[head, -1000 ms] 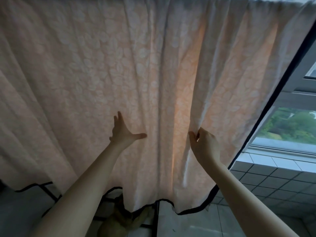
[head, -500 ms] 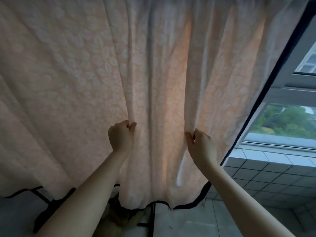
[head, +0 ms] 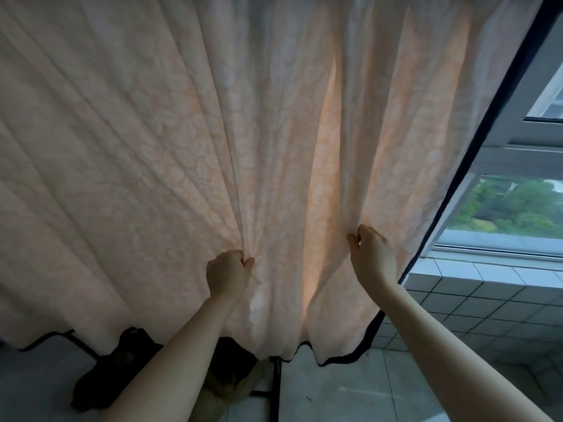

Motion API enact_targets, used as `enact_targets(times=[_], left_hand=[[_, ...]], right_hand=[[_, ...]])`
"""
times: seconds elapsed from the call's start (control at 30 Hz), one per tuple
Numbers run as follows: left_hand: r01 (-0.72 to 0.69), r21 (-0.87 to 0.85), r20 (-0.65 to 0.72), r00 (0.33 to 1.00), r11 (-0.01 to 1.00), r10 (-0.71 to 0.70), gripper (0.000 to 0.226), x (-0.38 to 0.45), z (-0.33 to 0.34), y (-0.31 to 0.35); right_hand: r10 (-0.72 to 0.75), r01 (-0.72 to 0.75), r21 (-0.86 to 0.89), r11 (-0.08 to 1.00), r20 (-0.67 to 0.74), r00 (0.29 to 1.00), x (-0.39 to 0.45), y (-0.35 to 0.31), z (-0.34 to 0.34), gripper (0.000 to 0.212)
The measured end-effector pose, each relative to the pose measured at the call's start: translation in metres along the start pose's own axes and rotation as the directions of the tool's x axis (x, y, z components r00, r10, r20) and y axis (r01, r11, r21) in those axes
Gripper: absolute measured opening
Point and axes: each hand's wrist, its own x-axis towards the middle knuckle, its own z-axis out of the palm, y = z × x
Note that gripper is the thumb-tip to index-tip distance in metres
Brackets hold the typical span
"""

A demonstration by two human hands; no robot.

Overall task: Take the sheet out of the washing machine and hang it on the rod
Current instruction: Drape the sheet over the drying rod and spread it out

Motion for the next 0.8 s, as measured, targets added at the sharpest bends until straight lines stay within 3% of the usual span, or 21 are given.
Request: enact_targets(times=[0.23, 0.4, 0.47, 0.6, 0.8], left_hand=[[0.076, -0.046, 0.062, 0.995, 0.996, -0.073, 0.035, -0.016, 0.005, -0.004], [0.047, -0.151, -0.140, 0.988, 0.987, -0.069, 0.029, -0.001, -0.018, 0.004], [-0.006, -0.097, -0.186, 0.982, 0.995, -0.012, 0.030, 0.003, -0.022, 0.001], [-0.074, 0.065, -0.131, 0.988, 0.995, 0.082, 0.024, -0.005, -0.009, -0.014], [-0.042, 0.139, -0.033, 0.998, 0.989, 0.047, 0.022, -0.015, 0.008, -0.037]], right_hand=[[0.010, -0.011, 0.011, 1.000, 0.122, 0.992, -0.013, 0.004, 0.003, 0.035], [-0.010, 0.020, -0.059, 0.998, 0.158, 0.987, -0.016, -0.006, -0.001, 0.039], [-0.002, 0.016, -0.089, 0.996, 0.153, 0.988, -0.017, -0.005, 0.000, 0.039], [0.048, -0.028, -0.120, 0.992, 0.169, 0.984, -0.024, 0.004, 0.010, 0.035], [0.081, -0.044, -0.166, 0.985, 0.220, 0.972, -0.040, 0.018, 0.028, 0.031]])
